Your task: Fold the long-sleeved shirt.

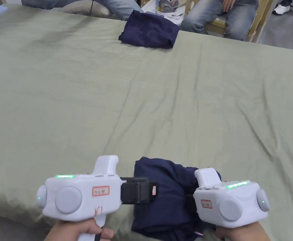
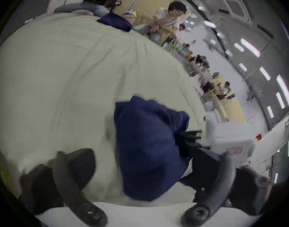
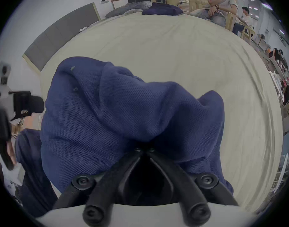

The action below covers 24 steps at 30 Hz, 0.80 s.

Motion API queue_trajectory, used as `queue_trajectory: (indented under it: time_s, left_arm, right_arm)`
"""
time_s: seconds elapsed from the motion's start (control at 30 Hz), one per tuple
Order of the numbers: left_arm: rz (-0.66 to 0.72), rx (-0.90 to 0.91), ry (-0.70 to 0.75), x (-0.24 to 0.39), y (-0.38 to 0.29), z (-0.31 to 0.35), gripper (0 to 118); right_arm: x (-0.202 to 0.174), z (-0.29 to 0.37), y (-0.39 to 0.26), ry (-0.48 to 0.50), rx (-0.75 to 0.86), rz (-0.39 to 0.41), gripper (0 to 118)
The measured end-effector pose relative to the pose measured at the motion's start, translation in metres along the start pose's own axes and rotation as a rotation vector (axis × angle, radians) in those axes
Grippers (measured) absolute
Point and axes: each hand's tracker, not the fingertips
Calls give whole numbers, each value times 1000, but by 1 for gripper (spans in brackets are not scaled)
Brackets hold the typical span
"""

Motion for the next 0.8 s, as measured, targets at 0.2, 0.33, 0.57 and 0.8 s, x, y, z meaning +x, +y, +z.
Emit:
queue_trajectory:
  time_s: [0.2,0.33,0.57,0.8]
  left_arm:
    - [72,-176,-35,-10,13,-56,111]
    - [146,-280,-93,-15,-2,-84,110]
    - [208,-214,-171,-16,-1,-68,44]
    - [189,-255,-168,-14,13,-63,35]
  right_arm:
    - [5,3,-1,26,7,-37,0]
    - [12,2,-4,54,19,-56,0]
    - [18,4,-8,95,47,-124,0]
    - [6,15,-5,66,68,-112,0]
